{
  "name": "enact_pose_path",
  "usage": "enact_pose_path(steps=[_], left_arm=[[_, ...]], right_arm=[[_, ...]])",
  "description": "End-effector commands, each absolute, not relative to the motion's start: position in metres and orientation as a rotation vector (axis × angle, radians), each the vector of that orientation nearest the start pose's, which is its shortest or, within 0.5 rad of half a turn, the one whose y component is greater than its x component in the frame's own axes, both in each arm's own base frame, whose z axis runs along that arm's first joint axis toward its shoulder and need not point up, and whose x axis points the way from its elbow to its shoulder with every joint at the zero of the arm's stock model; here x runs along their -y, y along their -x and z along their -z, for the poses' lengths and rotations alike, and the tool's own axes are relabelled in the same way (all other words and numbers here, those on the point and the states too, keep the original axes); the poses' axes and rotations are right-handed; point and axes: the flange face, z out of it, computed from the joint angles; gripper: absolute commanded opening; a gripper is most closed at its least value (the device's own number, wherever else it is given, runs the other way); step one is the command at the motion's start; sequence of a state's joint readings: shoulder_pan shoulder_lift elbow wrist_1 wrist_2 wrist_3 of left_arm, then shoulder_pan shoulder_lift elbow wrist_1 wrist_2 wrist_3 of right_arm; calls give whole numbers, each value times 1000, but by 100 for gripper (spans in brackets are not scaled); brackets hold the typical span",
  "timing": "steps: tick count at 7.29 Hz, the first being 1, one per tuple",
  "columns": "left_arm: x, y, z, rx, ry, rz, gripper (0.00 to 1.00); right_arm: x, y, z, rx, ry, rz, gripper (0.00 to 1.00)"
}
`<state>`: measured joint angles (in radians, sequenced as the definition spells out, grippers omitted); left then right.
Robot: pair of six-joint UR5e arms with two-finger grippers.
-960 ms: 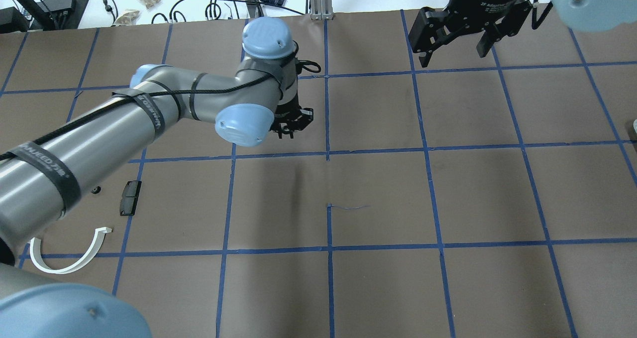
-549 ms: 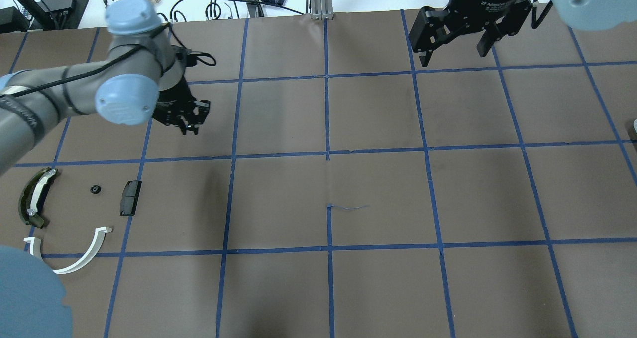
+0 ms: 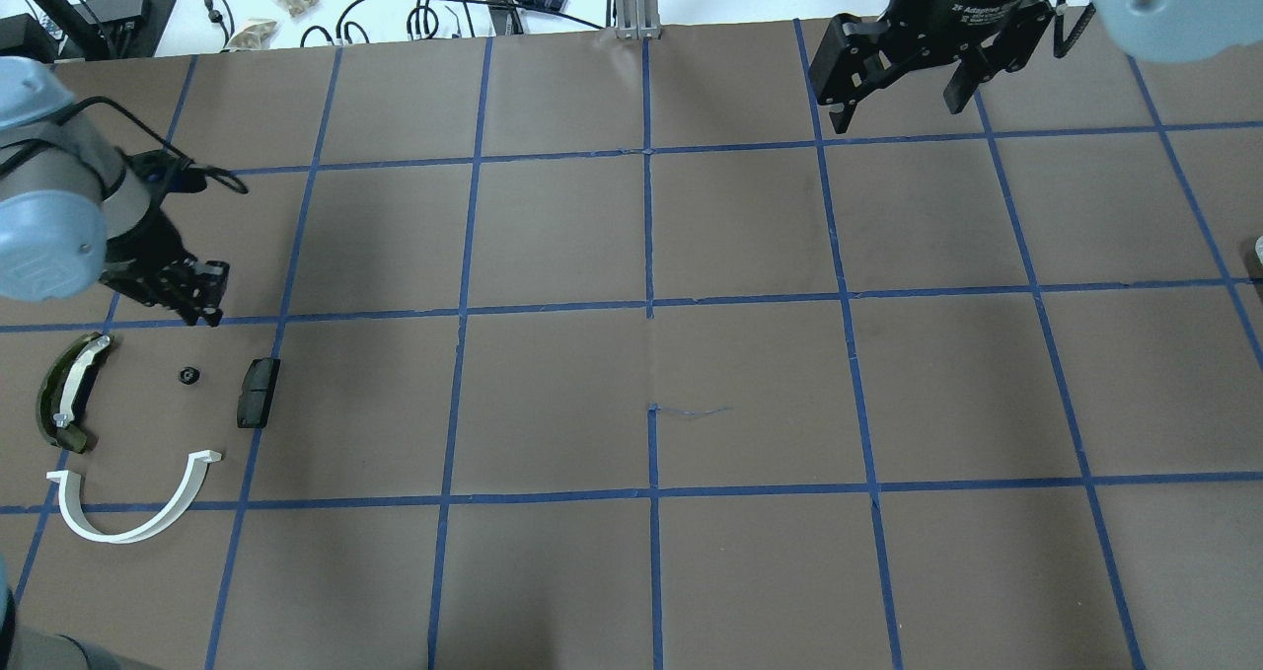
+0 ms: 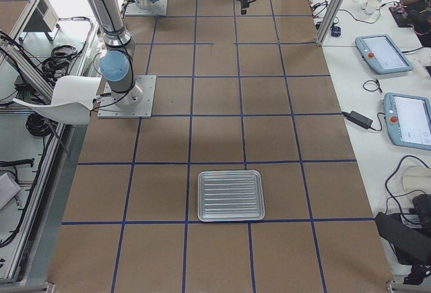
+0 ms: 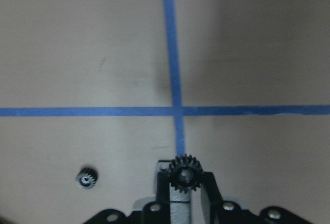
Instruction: Place bearing gear from tray to pile
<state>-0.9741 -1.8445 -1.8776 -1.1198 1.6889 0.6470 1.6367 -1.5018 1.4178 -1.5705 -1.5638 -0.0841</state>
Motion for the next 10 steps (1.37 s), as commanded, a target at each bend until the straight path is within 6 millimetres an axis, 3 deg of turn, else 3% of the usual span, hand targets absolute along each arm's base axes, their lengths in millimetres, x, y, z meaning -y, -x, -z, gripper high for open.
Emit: enact_pose_path(steps=[1, 7, 10], left_arm=[[475, -261, -223, -3156, -76, -290, 0], [482, -252, -193, -3264, -88, -241, 0], [485, -254, -187, -3259, -97, -248, 6]], right_arm=[[517, -169, -530, -3123, 226, 135, 100], [517, -168, -526, -3125, 224, 123, 100], [517, -169, -527, -3124, 224, 125, 100]])
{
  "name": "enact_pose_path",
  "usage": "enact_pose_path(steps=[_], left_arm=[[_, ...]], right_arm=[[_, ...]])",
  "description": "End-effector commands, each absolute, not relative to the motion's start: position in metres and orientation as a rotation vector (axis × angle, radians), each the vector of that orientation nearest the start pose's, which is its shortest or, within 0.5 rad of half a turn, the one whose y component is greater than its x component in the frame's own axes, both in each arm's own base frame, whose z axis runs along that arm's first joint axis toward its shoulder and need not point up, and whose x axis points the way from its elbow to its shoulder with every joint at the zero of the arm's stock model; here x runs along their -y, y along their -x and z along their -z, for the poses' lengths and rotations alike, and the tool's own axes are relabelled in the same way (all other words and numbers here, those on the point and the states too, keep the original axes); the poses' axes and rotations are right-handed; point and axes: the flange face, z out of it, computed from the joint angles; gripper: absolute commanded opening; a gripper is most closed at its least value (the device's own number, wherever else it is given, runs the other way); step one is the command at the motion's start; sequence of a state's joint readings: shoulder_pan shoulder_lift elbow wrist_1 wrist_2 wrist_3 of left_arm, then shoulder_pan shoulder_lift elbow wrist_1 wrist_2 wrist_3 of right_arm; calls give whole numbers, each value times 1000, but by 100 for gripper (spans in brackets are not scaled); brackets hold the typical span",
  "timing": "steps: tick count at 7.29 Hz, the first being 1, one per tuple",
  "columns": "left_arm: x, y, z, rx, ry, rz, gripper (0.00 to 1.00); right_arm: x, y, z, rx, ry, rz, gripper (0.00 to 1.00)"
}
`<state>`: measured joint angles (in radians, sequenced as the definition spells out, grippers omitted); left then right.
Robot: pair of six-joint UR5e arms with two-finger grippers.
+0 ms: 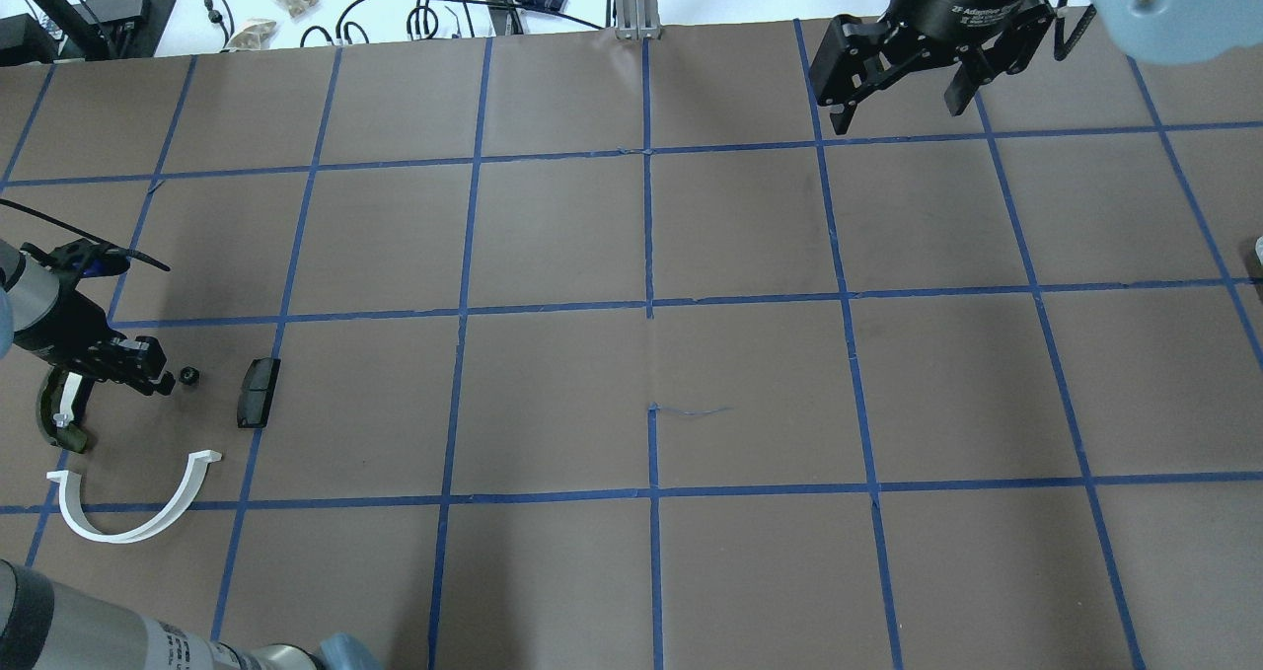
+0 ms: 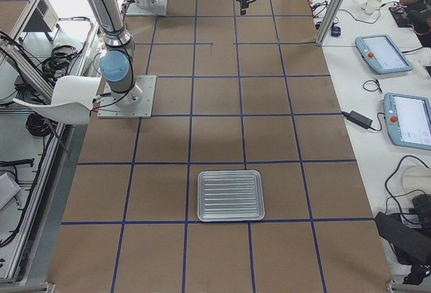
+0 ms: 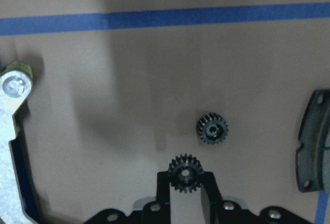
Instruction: Place bearing gear from tray to pile
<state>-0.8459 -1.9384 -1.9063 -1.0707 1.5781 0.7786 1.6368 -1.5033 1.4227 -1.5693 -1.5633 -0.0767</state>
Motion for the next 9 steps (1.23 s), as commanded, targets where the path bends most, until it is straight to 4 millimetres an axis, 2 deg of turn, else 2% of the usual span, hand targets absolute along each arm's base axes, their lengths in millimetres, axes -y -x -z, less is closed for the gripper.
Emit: enact_pose_path(steps=[1, 3, 4, 5, 6, 7, 8, 9], left_arm=[[486, -255, -186, -3252, -97, -238, 6], [487, -256, -183, -3248, -94, -234, 14], [488, -255, -179, -3254, -86, -236, 42], [490, -255, -179, -3250, -78, -220, 53], [491, -254, -185, -3245, -78, -204, 55], [499, -237, -213, -3213, -72, -159, 58], [517, -198, -251, -3170, -123, -128, 58], [526, -164, -293, -3169, -36, -144, 58]], right_arm=[[517, -169, -527, -3124, 224, 125, 100], [517, -168, -526, -3124, 224, 123, 100], [517, -168, -526, -3124, 224, 123, 100], [517, -168, -526, -3124, 224, 123, 100], [517, -169, -527, -3121, 224, 127, 100], [517, -169, -527, -3121, 224, 127, 100], [517, -169, -527, -3121, 224, 127, 100], [517, -169, -526, -3122, 224, 123, 100]])
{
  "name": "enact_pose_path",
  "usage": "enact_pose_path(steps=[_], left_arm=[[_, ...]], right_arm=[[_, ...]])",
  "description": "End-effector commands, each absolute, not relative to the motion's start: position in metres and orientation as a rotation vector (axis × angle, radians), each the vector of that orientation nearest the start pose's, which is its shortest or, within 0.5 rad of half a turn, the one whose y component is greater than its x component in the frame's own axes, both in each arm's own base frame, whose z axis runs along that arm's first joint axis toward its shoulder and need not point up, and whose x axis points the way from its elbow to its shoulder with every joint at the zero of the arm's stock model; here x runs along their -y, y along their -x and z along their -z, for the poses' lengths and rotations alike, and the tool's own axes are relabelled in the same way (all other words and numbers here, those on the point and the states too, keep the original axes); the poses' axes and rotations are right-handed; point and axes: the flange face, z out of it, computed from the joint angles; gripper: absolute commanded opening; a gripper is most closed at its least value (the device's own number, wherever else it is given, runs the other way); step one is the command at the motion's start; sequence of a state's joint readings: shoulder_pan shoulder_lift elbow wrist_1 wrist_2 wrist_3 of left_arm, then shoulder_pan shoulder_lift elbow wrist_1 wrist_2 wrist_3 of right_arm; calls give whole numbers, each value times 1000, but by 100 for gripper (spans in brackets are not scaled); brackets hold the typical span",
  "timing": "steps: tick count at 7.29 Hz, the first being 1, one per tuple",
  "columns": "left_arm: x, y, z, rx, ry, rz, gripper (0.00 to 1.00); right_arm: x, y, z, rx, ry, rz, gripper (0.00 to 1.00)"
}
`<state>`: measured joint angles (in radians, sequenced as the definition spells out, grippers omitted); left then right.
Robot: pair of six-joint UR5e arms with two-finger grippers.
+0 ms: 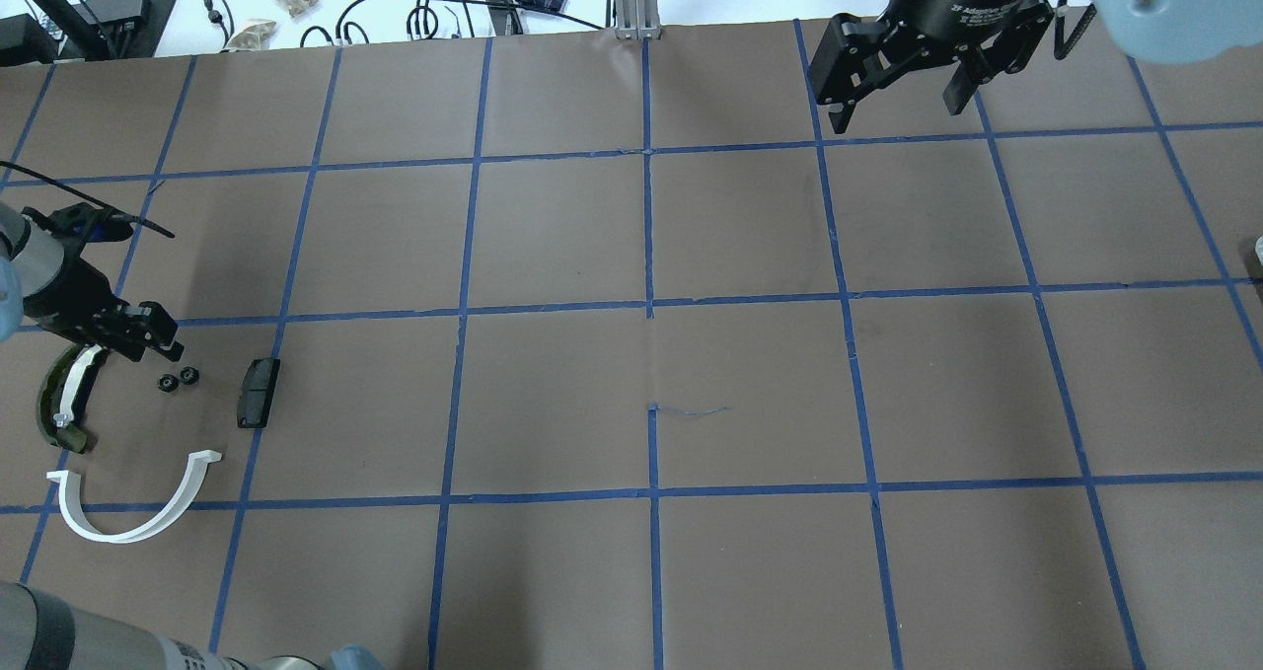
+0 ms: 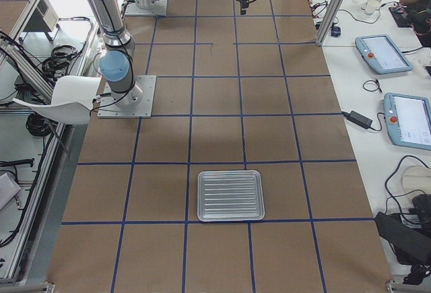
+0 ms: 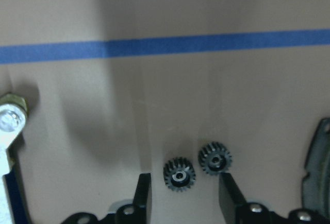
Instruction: Place bearing gear from tray to pile
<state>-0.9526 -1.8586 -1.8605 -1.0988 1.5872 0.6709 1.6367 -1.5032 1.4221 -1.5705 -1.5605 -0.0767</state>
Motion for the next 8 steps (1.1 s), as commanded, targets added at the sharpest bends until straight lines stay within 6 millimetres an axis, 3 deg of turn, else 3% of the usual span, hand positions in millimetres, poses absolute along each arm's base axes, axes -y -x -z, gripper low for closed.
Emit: enact_pose_path(steps=[1, 2, 3, 4, 5, 8], left_arm=[[528, -138, -327, -3161, 72, -147, 59], [529, -94, -364, -3147, 143, -138, 62], [531, -38, -402, -3121, 146, -41, 67], [526, 14, -425, -3114, 205, -22, 70], [522, 54, -438, -3113, 255, -16, 74], [499, 137, -476, -3171, 38, -32, 81]], right_arm=[[518, -169, -528, -3122, 224, 127, 100], [518, -169, -527, -3124, 224, 125, 100], [518, -169, -527, -3122, 224, 127, 100], [518, -169, -527, -3122, 224, 127, 100], [518, -169, -527, -3122, 224, 125, 100], [518, -169, -528, -3124, 224, 127, 100]])
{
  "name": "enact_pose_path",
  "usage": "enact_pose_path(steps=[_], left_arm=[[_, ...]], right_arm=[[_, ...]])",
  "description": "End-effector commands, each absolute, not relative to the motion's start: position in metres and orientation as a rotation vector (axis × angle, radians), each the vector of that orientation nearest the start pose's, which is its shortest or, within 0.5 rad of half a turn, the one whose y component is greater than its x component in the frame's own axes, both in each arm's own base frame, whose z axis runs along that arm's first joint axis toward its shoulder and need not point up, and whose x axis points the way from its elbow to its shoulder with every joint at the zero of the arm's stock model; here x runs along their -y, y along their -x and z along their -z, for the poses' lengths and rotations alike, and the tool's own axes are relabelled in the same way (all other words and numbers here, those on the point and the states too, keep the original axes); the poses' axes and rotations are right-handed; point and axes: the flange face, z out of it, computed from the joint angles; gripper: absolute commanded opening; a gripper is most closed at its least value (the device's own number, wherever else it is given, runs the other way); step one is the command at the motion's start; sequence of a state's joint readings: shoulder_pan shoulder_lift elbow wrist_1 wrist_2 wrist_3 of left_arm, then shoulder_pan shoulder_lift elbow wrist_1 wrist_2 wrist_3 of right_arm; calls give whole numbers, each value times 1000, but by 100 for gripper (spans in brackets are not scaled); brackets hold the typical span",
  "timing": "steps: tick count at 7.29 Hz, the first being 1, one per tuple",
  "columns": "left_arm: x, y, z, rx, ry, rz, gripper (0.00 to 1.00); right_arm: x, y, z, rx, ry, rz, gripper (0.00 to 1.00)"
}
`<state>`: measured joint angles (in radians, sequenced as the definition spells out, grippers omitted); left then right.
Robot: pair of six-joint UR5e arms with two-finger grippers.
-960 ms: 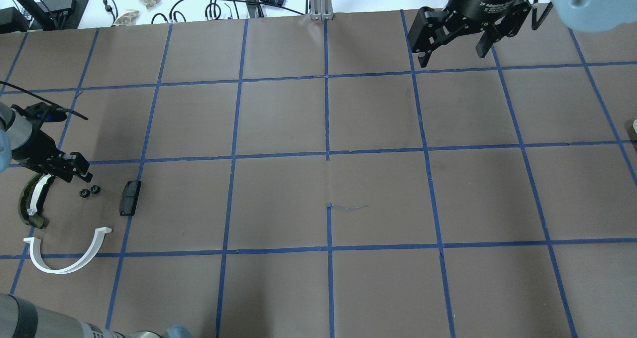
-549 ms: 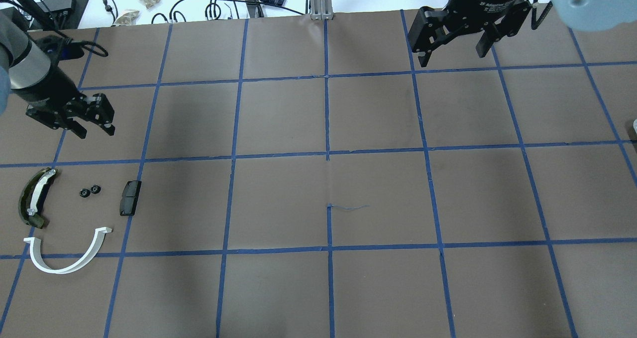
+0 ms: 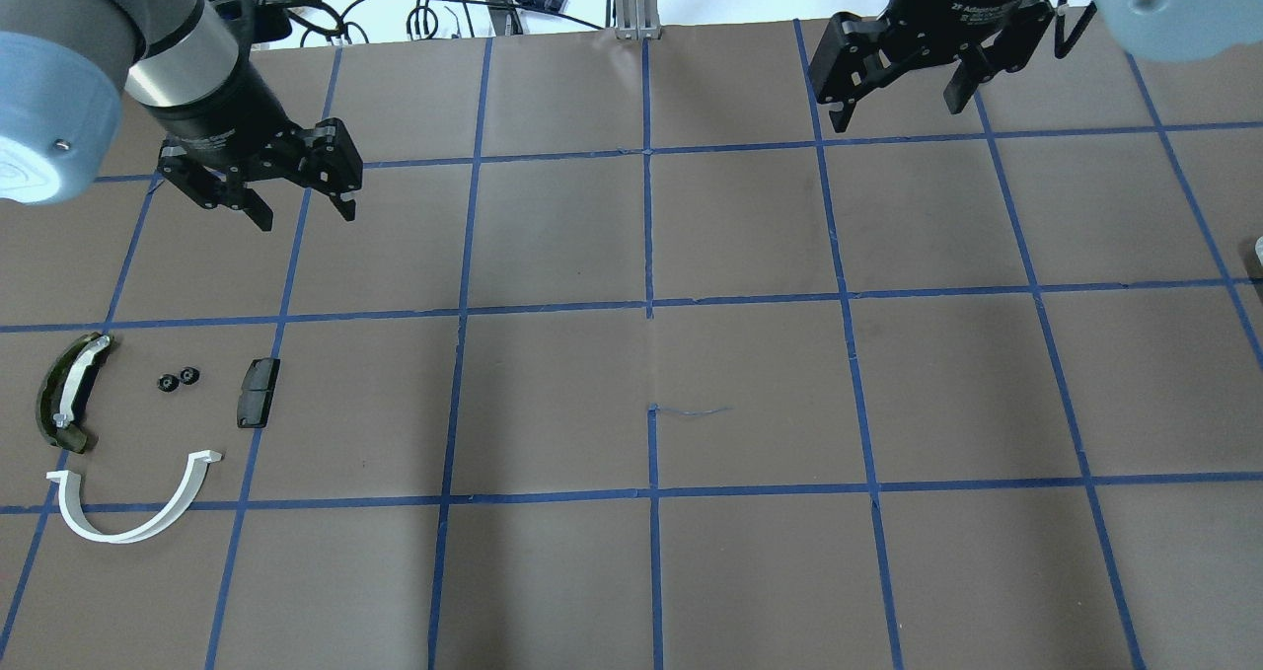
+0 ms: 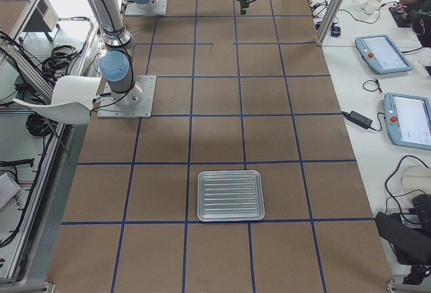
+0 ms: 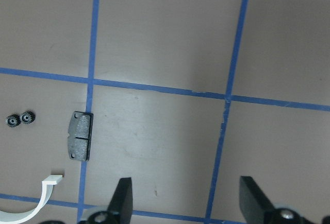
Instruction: Place bearing gear from tray to pile
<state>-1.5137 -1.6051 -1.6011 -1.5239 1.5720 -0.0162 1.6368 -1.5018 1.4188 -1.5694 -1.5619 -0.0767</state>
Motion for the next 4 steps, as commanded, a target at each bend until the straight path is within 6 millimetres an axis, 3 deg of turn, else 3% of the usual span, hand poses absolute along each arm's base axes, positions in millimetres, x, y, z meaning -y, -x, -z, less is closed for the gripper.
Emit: enact_pose_path(steps=[1, 3, 4], left_arm=[[490, 147, -490, -3215, 18, -17, 81], [470, 137, -513, -3109, 0, 1, 82], [475, 133, -511, -3120, 14, 7, 82]], right_arm=[[518, -168, -528, -3125, 224, 127, 100], [518, -168, -529, -3127, 224, 130, 100], [518, -168, -529, -3125, 224, 130, 100]])
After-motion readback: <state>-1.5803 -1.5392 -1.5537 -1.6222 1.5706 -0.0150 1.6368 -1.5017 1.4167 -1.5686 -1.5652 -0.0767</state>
